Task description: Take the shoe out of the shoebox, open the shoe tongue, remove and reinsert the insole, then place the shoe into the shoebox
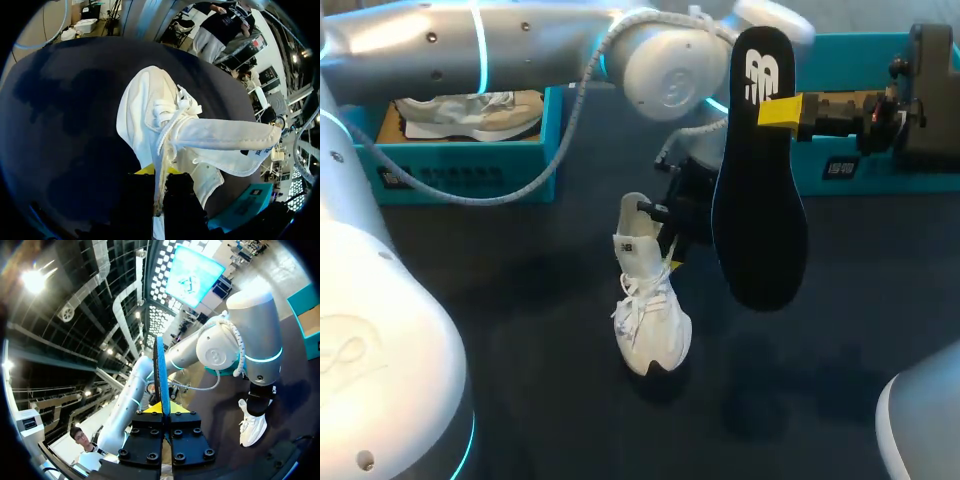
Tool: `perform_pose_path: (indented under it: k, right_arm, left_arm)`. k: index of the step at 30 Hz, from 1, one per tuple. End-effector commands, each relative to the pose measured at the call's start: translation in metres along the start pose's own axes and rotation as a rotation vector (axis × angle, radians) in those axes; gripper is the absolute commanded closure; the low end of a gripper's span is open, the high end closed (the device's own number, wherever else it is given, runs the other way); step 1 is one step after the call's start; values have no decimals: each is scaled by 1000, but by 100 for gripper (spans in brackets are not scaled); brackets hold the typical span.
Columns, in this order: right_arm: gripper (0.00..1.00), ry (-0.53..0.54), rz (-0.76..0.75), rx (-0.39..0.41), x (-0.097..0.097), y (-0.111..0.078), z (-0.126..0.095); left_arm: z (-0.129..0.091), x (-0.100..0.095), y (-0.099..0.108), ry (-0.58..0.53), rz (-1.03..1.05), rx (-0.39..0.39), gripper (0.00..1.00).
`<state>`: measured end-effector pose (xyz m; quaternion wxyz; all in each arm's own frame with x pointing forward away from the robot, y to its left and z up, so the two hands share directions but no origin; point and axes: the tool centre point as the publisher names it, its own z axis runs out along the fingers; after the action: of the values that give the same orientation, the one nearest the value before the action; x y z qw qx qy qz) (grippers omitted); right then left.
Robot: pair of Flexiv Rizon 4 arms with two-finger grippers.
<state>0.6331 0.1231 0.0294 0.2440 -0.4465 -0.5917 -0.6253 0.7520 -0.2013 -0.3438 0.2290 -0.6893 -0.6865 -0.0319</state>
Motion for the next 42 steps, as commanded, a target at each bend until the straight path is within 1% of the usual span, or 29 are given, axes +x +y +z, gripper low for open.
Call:
perform_pose_path:
  k: [1, 8, 12, 16, 20, 23, 32, 37, 38, 39, 40, 41, 42]
  right_arm:
    - [100, -8, 2, -14, 6, -6, 4]
    - [100, -8, 2, -14, 6, -6, 4]
    - [100, -8, 2, -14, 6, -6, 4]
    - [100, -8, 2, -14, 6, -6, 4]
    - [100, -8, 2, -14, 6, -6, 4]
    - [100, -8, 2, -14, 6, -6, 4]
    - [100, -8, 2, -14, 6, -6, 4]
    - [100, -8, 2, -14, 6, -6, 4]
    - [100, -8, 2, -14, 6, -6, 4]
    - [100, -8, 2, -14, 6, -6, 4]
    - [100, -8, 2, -14, 6, -6, 4]
    - [100, -8, 2, -14, 6, -6, 4]
    - [100, -8, 2, -14, 6, -6, 4]
  left_arm:
    - [-4, -8, -3, 57, 7, -29, 100]
    - [4, -17, -2, 98, 3, -73, 100]
    - [8, -20, 2, 110, 0, -62, 100]
    - [10, -23, -6, 149, -43, -91, 100]
    - [12, -24, -13, 164, -72, -118, 100]
    - [15, -25, -16, 186, -89, -131, 100]
    - [28, -28, -15, 189, -103, -111, 100]
    - [31, -29, -14, 193, -110, -101, 100]
    - [31, -29, -15, 192, -110, -99, 89]
    - [30, -29, -15, 191, -111, -97, 60]
    - [29, -28, -15, 191, -112, -92, 25]
    - [28, -28, -15, 190, -113, -91, 0]
    - [27, -27, -15, 183, -110, -89, 0]
